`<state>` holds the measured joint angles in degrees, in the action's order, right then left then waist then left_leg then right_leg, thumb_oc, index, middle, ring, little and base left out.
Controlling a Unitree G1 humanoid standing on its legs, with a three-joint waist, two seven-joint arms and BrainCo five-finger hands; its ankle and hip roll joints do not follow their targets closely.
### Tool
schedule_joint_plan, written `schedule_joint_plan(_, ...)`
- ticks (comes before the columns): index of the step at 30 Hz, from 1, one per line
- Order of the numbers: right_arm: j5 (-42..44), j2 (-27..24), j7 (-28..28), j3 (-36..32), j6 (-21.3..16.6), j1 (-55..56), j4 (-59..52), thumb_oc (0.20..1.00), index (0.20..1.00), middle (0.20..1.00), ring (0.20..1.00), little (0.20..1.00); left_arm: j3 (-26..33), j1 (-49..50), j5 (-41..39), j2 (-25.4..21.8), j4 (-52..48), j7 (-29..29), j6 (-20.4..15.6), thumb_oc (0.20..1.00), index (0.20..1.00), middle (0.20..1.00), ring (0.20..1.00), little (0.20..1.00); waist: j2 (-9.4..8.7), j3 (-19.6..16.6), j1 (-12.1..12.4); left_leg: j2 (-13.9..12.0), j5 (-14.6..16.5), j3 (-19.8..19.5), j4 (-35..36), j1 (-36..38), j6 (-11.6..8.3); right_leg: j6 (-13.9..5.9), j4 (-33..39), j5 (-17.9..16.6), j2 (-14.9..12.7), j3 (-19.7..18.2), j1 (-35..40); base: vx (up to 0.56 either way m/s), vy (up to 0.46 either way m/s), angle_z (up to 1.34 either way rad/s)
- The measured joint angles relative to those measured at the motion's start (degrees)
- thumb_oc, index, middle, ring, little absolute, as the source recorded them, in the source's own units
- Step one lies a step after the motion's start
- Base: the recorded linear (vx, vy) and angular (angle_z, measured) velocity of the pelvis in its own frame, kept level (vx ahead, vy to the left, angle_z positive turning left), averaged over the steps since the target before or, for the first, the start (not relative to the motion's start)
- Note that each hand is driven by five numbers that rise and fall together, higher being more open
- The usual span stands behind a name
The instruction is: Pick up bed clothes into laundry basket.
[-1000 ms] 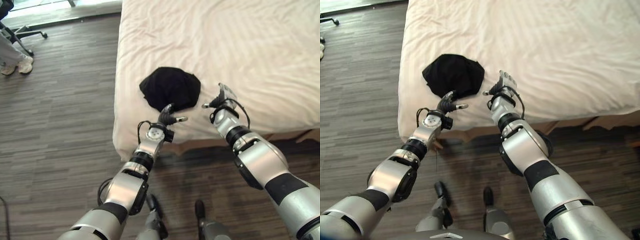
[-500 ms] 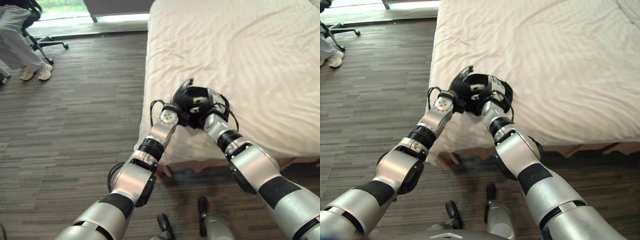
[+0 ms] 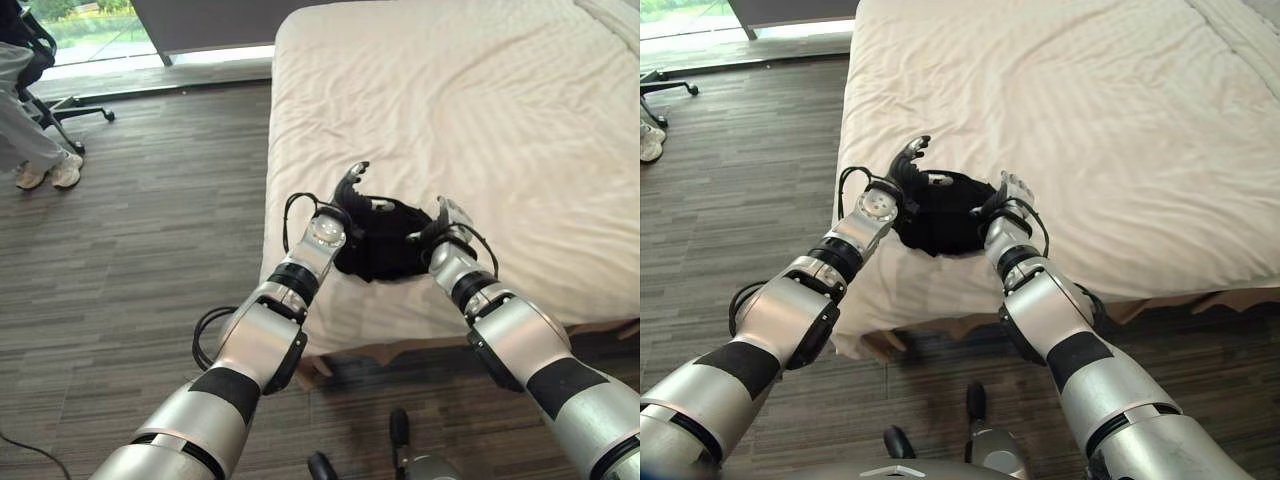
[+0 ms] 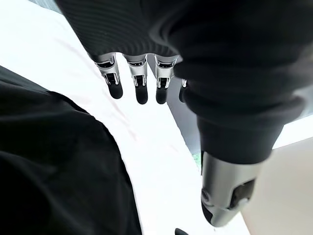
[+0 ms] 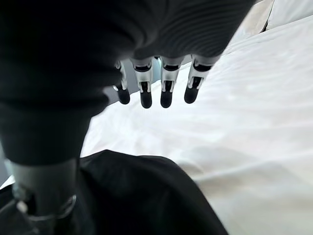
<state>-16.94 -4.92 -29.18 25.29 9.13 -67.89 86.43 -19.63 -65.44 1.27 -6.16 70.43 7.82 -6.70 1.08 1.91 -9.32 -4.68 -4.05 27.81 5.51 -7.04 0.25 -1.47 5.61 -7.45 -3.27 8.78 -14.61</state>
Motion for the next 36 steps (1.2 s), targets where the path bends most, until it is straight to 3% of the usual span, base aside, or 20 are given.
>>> schedule_joint_plan(11,0.02,2.23,-0.21,-0.08,0.07,0.42,-0.05,1.000,1.000,1.000,1.000,1.000,0.75,0.09,-0.12,2.42,1.92,0.71,-0.21,1.000,1.000,1.000,1.000,1.000,0.17,-0.28,0.01,-0.06,0.04,0.29,0.00,-1.85,-0.02,0.06,0.01,-0.54,0.06,-1.00,-2.37,0.00,-0.027,-0.03)
schedule_joint_plan(12,1.34,-4.14,4.29,0.65,-1.90,0.75,-1.96,1.000,1.000,1.000,1.000,1.000,0.83,0.23,-0.41,3.50,0.63,0.48,-0.49,1.000,1.000,1.000,1.000,1.000,1.03,-0.51,0.61,-0.24,0.60,-0.53,-0.03,-2.96,-0.84,-0.55,-0.84,0.18,0.12,-0.13,-3.46,-0.01,-0.026,0.20)
schedule_joint_plan(13,1.28,-6.97,4.69,0.46,-1.91,0.76,-2.71,1.000,1.000,1.000,1.000,1.000,1.60,0.43,-0.57,3.35,0.04,0.61,-0.40,1.000,1.000,1.000,1.000,1.000,1.06,-0.49,1.14,-0.14,0.56,-0.14,-0.01,-3.15,-0.82,-0.02,-0.55,-0.48,0.00,-0.06,-3.56,-0.03,-0.008,0.11)
schedule_joint_plan(14,1.28,-7.19,4.34,0.45,-1.69,0.79,-2.69,1.000,1.000,1.000,1.000,1.000,2.14,0.64,-0.60,2.96,-0.06,0.76,-0.18,1.000,1.000,1.000,1.000,1.000,1.03,-0.51,1.20,-0.09,0.56,0.07,-0.01,-3.02,-0.81,-0.09,-0.06,-0.86,-0.01,-0.22,-3.31,-0.04,0.001,-0.09)
schedule_joint_plan(15,0.19,-5.23,0.28,-0.26,-1.96,5.35,-5.64,1.000,1.000,1.000,1.000,1.000,3.85,4.88,-0.51,2.66,-5.04,1.44,0.15,1.000,1.000,1.000,1.000,1.000,1.14,-1.05,1.08,-0.06,0.54,-0.53,-0.03,-3.08,-0.83,-0.11,-0.17,-0.79,-0.05,-0.41,-3.63,-0.02,-0.020,-0.17)
schedule_joint_plan(16,-1.06,-3.30,-3.30,-6.55,-5.72,11.75,-9.81,1.000,1.000,1.000,1.000,1.000,4.89,9.99,-0.32,1.00,-11.56,2.16,-1.40,1.000,1.000,1.000,1.000,1.000,0.96,-1.15,0.38,-0.06,0.53,-0.66,-0.01,-2.06,-0.82,0.00,-0.41,-0.53,0.00,-0.80,-2.57,-0.01,-0.030,0.04)
schedule_joint_plan(17,-0.63,-2.60,-4.52,-7.05,-6.89,16.99,-7.20,1.000,1.000,1.000,1.000,1.000,0.45,10.83,0.10,0.90,-10.86,1.92,-2.54,1.000,1.000,1.000,1.000,1.000,1.94,-1.22,1.21,-0.04,0.56,-0.76,0.02,-1.67,-0.81,-0.31,-0.40,0.17,-0.25,-0.05,-1.59,-0.02,-0.050,0.16)
schedule_joint_plan(19,1.46,-1.16,-4.55,-6.44,-4.15,13.64,-4.26,1.000,1.000,1.000,1.000,1.000,0.23,9.79,0.12,1.79,-6.88,2.03,-1.91,1.000,1.000,1.000,1.000,1.000,3.79,-1.09,2.06,0.35,0.60,-1.24,0.01,-2.54,-0.83,-0.53,0.07,-0.05,-0.60,0.00,-2.47,-0.04,-0.046,0.12)
schedule_joint_plan(20,1.77,0.08,-4.84,-5.72,-3.91,10.80,-4.53,0.426,0.426,0.426,0.426,0.426,0.84,9.84,0.12,1.12,-5.85,2.44,-1.88,1.000,1.000,1.000,1.000,1.000,4.18,-0.69,1.74,0.33,0.59,-1.75,0.01,-2.82,-0.81,-0.46,0.07,-0.14,-0.57,0.30,-2.54,-0.05,-0.041,0.09)
schedule_joint_plan(21,2.10,0.72,-3.81,-5.62,-4.37,10.31,-4.46,0.379,0.379,0.379,0.379,0.379,0.34,9.68,0.11,1.21,-5.17,2.35,-1.99,1.000,1.000,1.000,1.000,1.000,4.03,-0.55,1.76,0.21,0.60,-1.85,0.00,-2.89,-0.79,-0.49,0.07,-0.06,-0.47,0.66,-2.40,-0.07,-0.054,0.22)
schedule_joint_plan(22,2.61,1.56,-1.87,-5.28,-2.64,7.58,-3.56,0.401,0.401,0.401,0.401,0.401,-0.12,8.13,0.11,1.72,-3.19,2.44,-1.98,1.000,1.000,1.000,1.000,1.000,4.39,-0.35,1.84,0.25,0.69,-1.93,0.00,-3.91,-0.68,-0.58,0.04,0.18,-0.63,0.94,-3.32,-0.06,-0.019,0.09)
schedule_joint_plan(23,3.11,1.44,-1.29,-5.22,-2.08,6.11,-3.42,0.200,0.200,0.200,0.200,0.200,-0.12,7.37,0.10,1.41,-3.17,2.48,-1.97,1.000,1.000,1.000,1.000,1.000,4.41,0.21,1.74,0.31,0.70,-1.93,0.01,-4.36,-0.66,-0.56,0.05,-0.05,-0.70,0.76,-3.85,-0.07,-0.016,0.02)
schedule_joint_plan(29,3.51,1.51,3.38,-4.49,0.77,-0.10,-3.37,0.200,0.200,0.200,0.200,0.200,0.25,3.25,0.02,1.69,-1.93,2.51,-1.39,1.000,1.000,1.000,1.000,1.000,5.22,3.61,-0.33,0.67,0.72,-1.92,0.01,-4.79,-0.57,-0.72,0.05,-1.07,-1.09,0.50,-4.41,-0.02,-0.002,-0.01)
schedule_joint_plan(32,4.45,-7.66,9.35,-2.54,-1.74,1.24,-4.64,0.200,0.200,0.200,0.200,0.200,-0.53,1.42,-0.16,2.47,-2.85,1.65,-1.24,1.000,1.000,1.000,1.000,1.000,6.09,4.60,1.29,0.83,0.70,-2.80,0.01,-4.83,-0.21,-0.84,0.02,-0.87,-1.25,1.37,-4.03,0.01,-0.030,0.10)
schedule_joint_plan(33,4.31,-7.68,8.32,-5.50,-2.85,5.05,-7.94,0.200,0.200,0.200,0.200,0.200,1.98,3.87,-0.16,1.67,-7.59,1.43,-0.19,1.000,1.000,1.000,1.000,1.000,6.04,4.65,1.19,0.84,0.70,-2.66,0.01,-4.39,-0.20,-0.75,0.01,-0.92,-1.18,1.05,-3.61,0.00,0.000,0.00)
schedule_joint_plan(36,3.36,-7.67,6.44,-6.11,-4.54,8.44,-10.97,0.200,0.200,0.200,0.200,0.200,2.05,6.74,-0.13,1.34,-12.51,0.65,-0.06,1.000,1.000,1.000,1.000,1.000,5.64,5.30,1.30,0.83,0.70,-2.69,0.01,-2.94,-0.20,-0.60,0.03,-0.56,-1.14,1.36,-2.05,0.00,0.009,-0.01)
